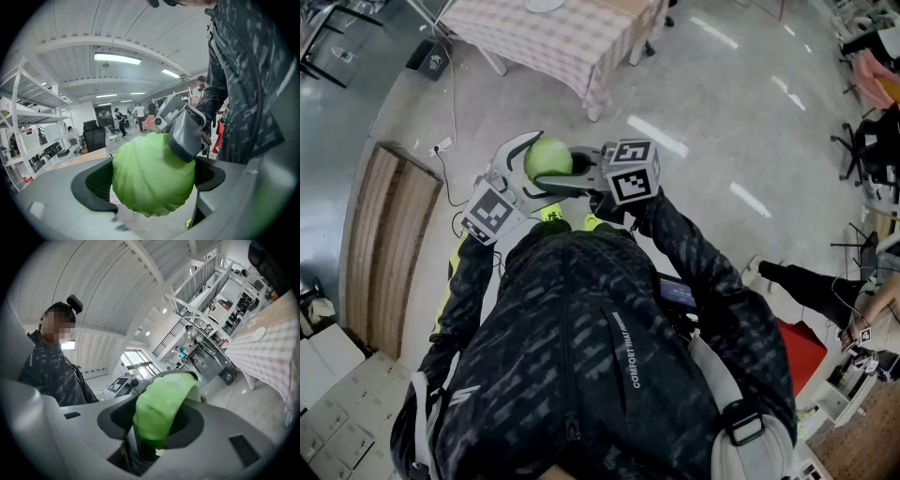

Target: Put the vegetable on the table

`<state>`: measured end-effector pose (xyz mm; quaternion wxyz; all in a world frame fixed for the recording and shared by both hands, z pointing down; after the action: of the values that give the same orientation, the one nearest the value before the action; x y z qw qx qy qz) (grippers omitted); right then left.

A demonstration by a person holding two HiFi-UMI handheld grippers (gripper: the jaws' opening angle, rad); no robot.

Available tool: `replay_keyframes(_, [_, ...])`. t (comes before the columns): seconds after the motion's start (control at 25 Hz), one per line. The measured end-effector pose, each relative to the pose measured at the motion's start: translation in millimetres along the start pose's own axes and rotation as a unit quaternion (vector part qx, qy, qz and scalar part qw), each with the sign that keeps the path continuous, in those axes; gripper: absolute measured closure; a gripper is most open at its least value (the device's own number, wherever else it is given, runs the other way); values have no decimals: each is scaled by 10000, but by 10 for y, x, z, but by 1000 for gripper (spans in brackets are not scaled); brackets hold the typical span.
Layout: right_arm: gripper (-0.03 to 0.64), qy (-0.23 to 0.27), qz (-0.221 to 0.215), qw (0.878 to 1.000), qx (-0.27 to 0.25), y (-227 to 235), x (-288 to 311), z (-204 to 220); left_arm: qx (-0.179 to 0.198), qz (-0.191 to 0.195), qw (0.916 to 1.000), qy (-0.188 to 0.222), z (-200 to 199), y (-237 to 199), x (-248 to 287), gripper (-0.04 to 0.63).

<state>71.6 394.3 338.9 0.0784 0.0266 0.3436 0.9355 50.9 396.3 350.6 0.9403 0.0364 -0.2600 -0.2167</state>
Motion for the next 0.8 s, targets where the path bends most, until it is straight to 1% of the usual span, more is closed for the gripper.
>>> replay_keyframes(0.4, [476,-92,-35,9999,54,-7,-44,61,-81,-11,10000,0,-8,59,42,112])
replay_keyframes(0.6, [480,-146,-44,9999,-36,-33,-63,96,-81,-39,10000,0,5,105,66,112])
replay_keyframes(0.8, [480,-216,-54,9997,-119,-2,-35,64,-93,-101,9999,3,4,51,50,112])
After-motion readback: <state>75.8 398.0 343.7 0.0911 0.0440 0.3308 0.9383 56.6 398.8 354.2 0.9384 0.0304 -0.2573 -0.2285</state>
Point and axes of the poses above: the fingertips, and each gripper's own axes: x forward along the fingers, y to its right, z out of its underside, the point moved 4 cm from there along -x, backward along the fingers, and after that the axes turned 5 degrees about -y, right-handed, at the moved point
